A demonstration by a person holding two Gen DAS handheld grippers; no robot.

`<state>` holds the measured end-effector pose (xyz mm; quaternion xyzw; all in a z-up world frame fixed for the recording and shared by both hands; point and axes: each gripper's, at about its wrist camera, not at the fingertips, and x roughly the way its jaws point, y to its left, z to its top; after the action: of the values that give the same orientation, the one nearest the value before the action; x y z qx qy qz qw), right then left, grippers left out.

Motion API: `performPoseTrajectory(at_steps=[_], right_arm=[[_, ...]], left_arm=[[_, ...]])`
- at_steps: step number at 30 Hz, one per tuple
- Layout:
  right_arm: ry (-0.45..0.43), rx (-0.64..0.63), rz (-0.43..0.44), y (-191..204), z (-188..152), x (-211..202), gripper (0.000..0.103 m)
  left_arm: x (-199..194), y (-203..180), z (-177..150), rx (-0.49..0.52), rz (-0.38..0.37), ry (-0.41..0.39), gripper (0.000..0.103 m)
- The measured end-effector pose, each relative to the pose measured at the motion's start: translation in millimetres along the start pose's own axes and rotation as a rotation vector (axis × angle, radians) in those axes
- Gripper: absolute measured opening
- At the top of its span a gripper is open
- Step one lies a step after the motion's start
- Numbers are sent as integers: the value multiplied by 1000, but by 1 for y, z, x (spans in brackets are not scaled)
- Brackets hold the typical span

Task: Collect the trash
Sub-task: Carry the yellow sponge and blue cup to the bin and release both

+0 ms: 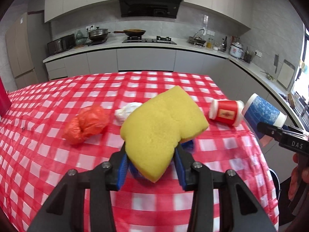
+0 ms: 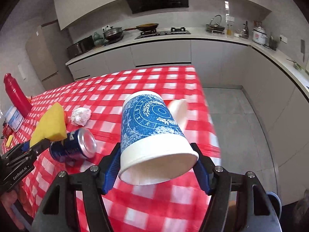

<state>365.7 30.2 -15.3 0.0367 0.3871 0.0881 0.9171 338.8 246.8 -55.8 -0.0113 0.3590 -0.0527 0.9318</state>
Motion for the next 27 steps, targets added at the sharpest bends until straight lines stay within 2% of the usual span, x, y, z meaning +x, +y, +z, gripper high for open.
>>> performPoseTrajectory(at_steps=[10, 27], right_arm=[[-19, 47, -37, -83, -24, -46, 70], [46, 172, -190, -284, -110, -120, 70]], left_arm=[[-15, -90, -10, 53, -47, -10, 43], [-12, -276, -52, 135, -189, 44, 43]])
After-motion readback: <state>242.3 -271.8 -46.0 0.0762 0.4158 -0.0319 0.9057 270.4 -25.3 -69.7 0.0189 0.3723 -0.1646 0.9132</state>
